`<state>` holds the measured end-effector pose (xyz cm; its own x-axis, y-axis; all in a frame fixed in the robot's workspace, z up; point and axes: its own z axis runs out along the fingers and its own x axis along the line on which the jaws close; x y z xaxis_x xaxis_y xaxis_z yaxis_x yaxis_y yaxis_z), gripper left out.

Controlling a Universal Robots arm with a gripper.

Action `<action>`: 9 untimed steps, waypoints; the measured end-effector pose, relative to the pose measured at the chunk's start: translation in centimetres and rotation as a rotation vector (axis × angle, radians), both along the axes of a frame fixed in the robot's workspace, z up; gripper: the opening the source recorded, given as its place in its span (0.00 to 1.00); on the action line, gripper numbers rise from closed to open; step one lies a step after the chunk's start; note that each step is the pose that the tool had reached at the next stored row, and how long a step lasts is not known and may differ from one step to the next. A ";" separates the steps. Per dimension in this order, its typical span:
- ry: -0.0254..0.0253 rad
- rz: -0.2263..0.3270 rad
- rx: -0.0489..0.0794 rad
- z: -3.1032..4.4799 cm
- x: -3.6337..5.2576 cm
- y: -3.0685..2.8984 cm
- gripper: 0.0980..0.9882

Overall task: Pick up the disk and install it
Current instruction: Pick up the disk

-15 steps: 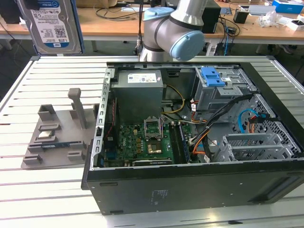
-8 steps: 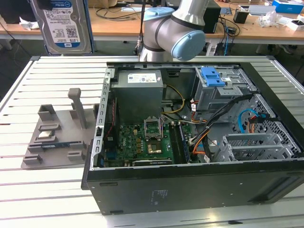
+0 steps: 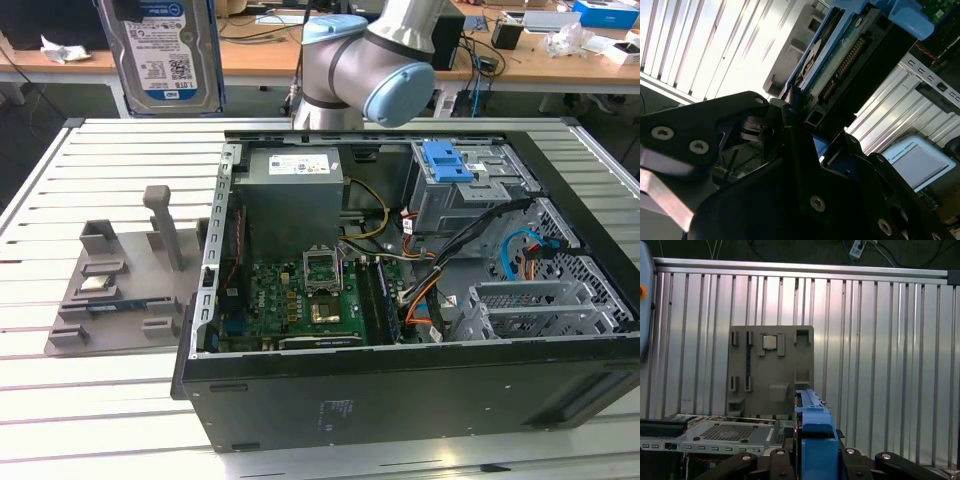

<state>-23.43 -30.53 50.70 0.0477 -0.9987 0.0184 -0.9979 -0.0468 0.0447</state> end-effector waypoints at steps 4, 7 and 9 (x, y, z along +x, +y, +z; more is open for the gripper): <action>0.0000 0.000 0.000 0.00 0.95 0.00 0.30; 0.0000 0.000 0.000 0.00 1.68 0.01 0.30; 0.0001 0.000 0.000 0.00 2.48 0.01 0.30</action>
<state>-20.95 -30.52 50.70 0.0477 -0.9987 0.0184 -0.9979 -0.0469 0.0449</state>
